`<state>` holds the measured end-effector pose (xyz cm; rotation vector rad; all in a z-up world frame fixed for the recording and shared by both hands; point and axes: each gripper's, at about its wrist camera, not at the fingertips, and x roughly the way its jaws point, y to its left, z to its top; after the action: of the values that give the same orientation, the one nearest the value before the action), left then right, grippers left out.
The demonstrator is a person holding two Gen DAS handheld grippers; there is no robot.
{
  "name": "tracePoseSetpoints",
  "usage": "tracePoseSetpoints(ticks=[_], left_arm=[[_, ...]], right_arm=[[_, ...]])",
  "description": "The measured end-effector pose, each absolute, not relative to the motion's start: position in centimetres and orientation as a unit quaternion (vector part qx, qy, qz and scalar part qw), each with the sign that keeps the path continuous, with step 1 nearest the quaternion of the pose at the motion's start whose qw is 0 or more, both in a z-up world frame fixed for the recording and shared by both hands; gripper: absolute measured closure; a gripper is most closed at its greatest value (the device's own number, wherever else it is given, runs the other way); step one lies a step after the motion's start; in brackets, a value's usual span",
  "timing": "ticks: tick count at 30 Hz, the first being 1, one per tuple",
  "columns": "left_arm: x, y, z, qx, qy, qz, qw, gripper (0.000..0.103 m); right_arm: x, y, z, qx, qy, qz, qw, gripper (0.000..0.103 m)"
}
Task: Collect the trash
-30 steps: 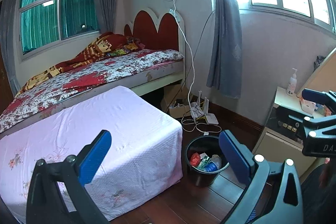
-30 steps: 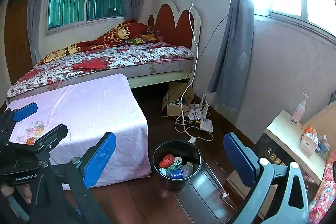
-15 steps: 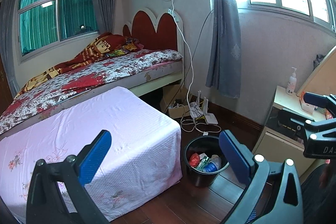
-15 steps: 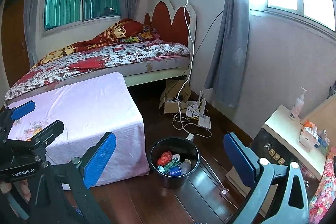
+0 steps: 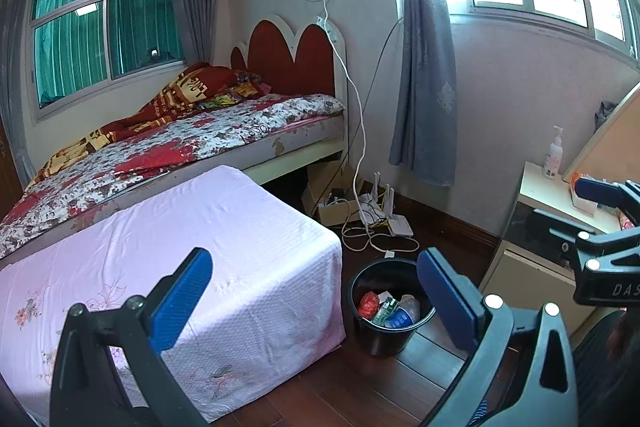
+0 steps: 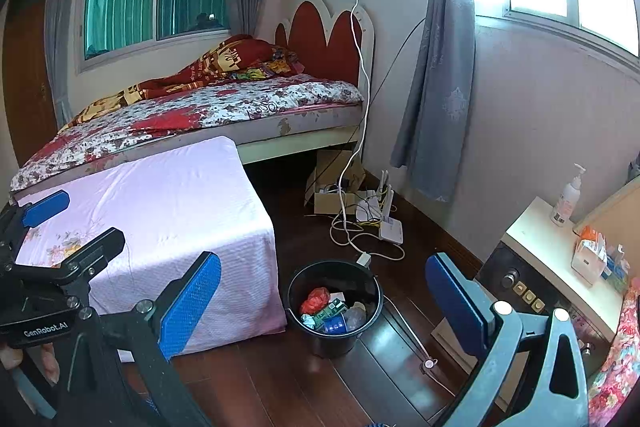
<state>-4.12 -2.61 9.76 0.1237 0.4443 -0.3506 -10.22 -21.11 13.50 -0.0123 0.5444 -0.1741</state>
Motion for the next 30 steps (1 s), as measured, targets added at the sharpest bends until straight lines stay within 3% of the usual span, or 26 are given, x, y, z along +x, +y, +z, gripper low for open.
tracePoseSetpoints(ticks=[30], left_arm=[[-3.92, -2.23, 9.68, 0.061, 0.222, -0.172, 0.958, 0.001]], right_arm=[[-10.83, -20.54, 12.58, -0.006, 0.273, -0.083, 0.958, 0.000]])
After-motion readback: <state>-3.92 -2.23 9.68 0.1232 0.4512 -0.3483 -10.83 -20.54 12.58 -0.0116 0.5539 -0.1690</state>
